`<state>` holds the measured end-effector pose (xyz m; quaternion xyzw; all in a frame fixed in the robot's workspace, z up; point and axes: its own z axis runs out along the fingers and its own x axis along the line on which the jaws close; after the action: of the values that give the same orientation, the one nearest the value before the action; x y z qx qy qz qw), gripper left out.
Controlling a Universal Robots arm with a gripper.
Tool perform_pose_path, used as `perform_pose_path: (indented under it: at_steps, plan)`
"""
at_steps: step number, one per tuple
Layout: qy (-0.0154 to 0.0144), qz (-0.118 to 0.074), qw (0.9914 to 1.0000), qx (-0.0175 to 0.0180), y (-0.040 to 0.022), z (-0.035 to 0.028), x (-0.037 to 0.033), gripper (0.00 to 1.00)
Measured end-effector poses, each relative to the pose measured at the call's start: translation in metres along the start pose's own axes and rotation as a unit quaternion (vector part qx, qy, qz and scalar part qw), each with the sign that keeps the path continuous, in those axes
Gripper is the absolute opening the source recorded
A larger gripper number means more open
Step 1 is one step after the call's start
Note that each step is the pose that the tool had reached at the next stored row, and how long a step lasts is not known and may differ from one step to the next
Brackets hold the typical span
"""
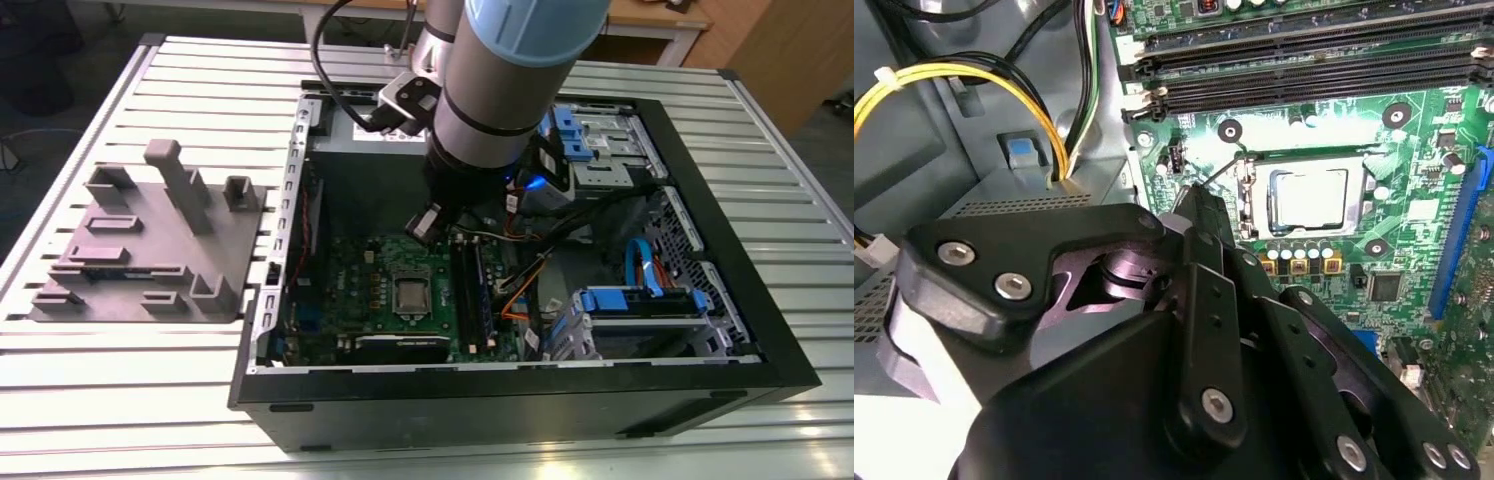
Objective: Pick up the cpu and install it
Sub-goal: 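Close the cpu cover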
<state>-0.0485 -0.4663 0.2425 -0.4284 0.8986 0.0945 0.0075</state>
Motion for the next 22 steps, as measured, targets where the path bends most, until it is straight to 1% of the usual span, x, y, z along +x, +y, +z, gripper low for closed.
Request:
perform_pose_path:
  at_steps: [7,8,11,13,17,21,22]
  plan:
    - [0.0001,0.000,1.00000,0.0000,-0.0005,-0.0001,0.0006,0.10]
    - [0.0001,0.000,1.00000,0.0001,-0.0016,-0.0004,0.0021,0.10]
    - [0.0001,0.000,1.00000,0.0001,-0.0055,-0.0015,0.0107,0.10]
    - [0.0003,0.000,1.00000,0.0003,-0.0067,-0.0016,0.0147,0.10]
    - [0.0021,0.000,1.00000,0.0017,-0.0048,-0.0011,0.0172,0.10]
    - [0.0024,0.000,1.00000,0.0019,-0.0031,-0.0007,0.0189,0.10]
    - [0.0032,0.000,0.99999,0.0026,-0.0023,-0.0007,0.0201,0.10]
